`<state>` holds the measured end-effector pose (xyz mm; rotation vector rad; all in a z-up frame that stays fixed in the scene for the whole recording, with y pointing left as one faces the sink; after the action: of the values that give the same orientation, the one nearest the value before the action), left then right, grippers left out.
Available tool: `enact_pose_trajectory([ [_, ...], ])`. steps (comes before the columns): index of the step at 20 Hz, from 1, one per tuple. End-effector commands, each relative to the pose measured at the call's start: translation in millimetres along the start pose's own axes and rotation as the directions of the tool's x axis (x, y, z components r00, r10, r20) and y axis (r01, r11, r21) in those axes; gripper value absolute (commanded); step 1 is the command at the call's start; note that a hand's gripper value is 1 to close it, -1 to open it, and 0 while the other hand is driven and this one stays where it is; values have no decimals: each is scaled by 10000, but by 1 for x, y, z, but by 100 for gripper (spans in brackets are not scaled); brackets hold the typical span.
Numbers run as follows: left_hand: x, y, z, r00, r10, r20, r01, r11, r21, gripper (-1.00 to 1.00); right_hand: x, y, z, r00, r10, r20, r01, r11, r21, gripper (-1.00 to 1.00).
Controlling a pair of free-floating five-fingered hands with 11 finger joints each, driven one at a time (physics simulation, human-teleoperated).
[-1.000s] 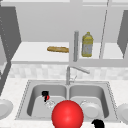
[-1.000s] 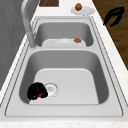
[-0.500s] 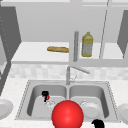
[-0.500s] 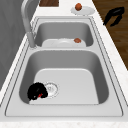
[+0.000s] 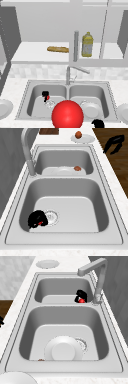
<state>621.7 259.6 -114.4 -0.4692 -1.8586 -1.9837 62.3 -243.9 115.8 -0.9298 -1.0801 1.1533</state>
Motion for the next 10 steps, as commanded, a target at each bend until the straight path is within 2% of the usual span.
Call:
enact_pose_trajectory([
  [1, 1, -1, 0, 10000, -42, -26, 42, 10000, -40, 100, 0, 0, 0, 10000, 0, 0, 0, 10000, 0, 0],
  [2, 0, -1, 0, 10000, -49, -11, 49, 10000, -34, -100, 0, 0, 0, 10000, 0, 0, 0, 10000, 0, 0],
  [3, 10, 1, -3, 9995, -74, -311, 75, 10000, 34, -100, 0, 0, 0, 10000, 0, 0, 0, 10000, 0, 0],
  [4, 9, 2, 0, 9996, 284, -25, -285, 9996, -79, -100, 0, 0, 0, 10000, 0, 0, 0, 10000, 0, 0],
  [5, 4, 9, 7, 9950, 909, 419, -908, 9959, -53, -100, 0, 0, 0, 10000, 0, 0, 0, 10000, 0, 0],
  [6, 3, 14, 6, 9888, 1423, 444, -1422, 9898, -53, -100, 0, 0, 0, 10000, 0, 0, 0, 10000, 0, 0],
  [7, 3, 17, -9, 9878, 1554, 37, -1553, 9877, -161, -100, 0, 0, 0, 10000, 0, 0, 0, 10000, 0, 0],
  [9, 9, 18, -13, 9826, 1857, 35, -1856, 9824, -203, -100, 0, 0, 0, 10000, 0, 0, 0, 10000, 0, 0],
  [10, 10, 20, -17, 9776, 2105, -33, -2105, 9774, -212, -100, 0, 0, 0, 10000, 0, 0, 0, 10000, 0, 0],
])
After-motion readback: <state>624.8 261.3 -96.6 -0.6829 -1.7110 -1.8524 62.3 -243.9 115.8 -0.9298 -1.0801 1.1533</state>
